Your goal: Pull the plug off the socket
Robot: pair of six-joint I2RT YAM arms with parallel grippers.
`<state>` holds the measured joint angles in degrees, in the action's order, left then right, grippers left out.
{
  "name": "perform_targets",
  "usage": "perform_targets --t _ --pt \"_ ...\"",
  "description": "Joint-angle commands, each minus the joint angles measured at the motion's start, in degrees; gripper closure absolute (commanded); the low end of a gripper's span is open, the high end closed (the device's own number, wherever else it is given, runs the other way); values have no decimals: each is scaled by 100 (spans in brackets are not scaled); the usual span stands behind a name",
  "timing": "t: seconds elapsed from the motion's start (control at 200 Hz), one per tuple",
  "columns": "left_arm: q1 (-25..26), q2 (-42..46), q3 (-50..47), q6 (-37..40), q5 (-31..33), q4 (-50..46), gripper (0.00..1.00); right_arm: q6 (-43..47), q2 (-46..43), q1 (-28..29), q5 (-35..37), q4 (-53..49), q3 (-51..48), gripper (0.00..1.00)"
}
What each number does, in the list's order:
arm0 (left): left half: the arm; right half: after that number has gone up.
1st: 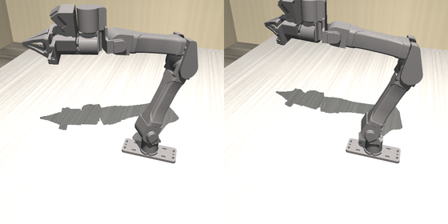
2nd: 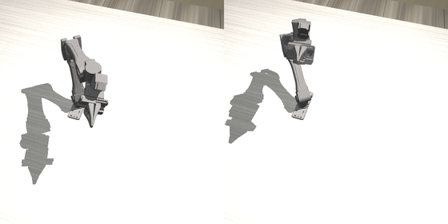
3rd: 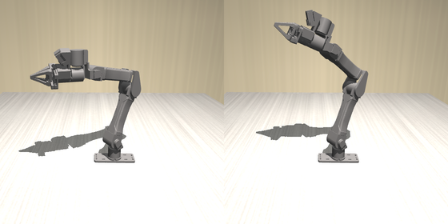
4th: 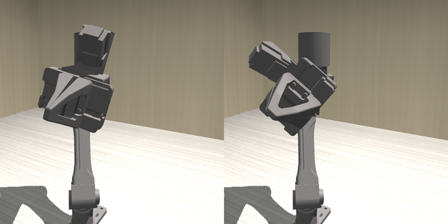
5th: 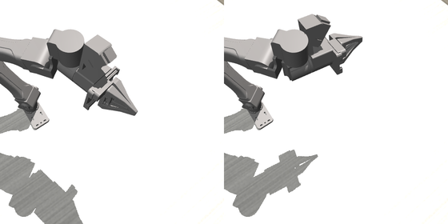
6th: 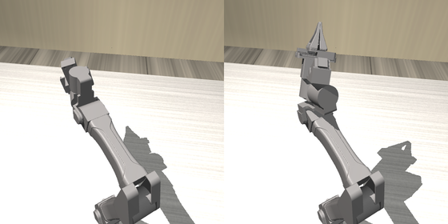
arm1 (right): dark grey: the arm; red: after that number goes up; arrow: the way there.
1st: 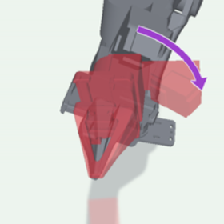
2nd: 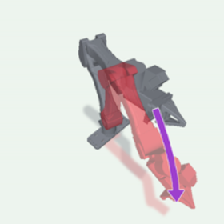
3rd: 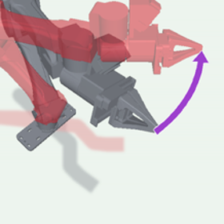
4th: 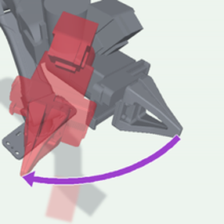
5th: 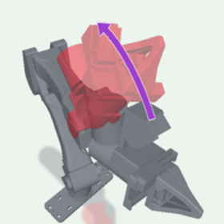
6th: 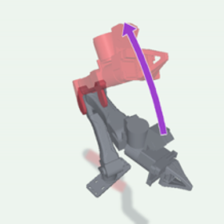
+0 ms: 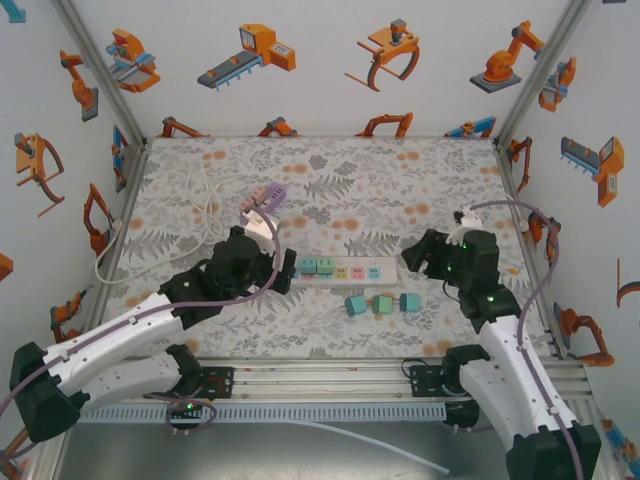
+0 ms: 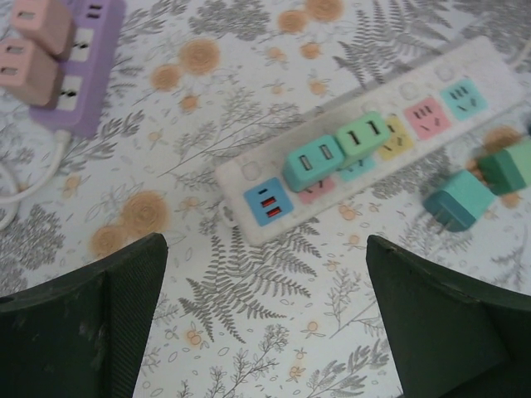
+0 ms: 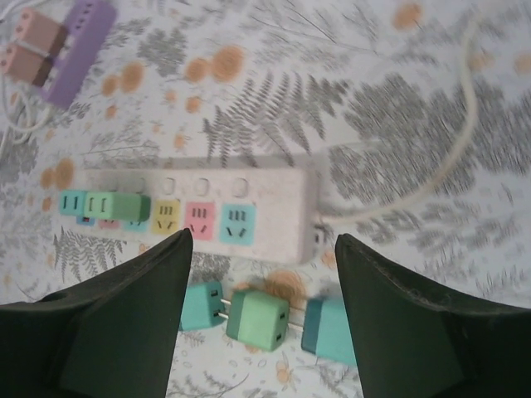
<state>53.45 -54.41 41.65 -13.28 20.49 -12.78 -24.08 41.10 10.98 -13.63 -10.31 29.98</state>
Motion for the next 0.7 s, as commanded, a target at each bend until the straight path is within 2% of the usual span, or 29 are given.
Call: perform_targets --t 0.0,0.115,0.22,0.386,0.511,0.691 --pt "-136 -102 -54 -611 608 -188 3 1265 216 767 234 1249 183 37" --pt "-360 -208 -180 -916 579 -70 3 2426 619 1534 49 2048 96 37" --pt "-696 -317 -278 -1255 355 -49 3 3740 1038 2121 -436 2568 -19 36" --pt "-985 -491 -448 -1539 178 159 3 5322 1847 2676 -1283 2560 146 35" --pt "-1152 -745 -454 -1751 33 319 3 5909 2675 2863 -1748 2198 525 35" --pt "-1266 -1238 -348 -1813 -93 480 0 6012 3764 2978 -1645 2081 1068 36"
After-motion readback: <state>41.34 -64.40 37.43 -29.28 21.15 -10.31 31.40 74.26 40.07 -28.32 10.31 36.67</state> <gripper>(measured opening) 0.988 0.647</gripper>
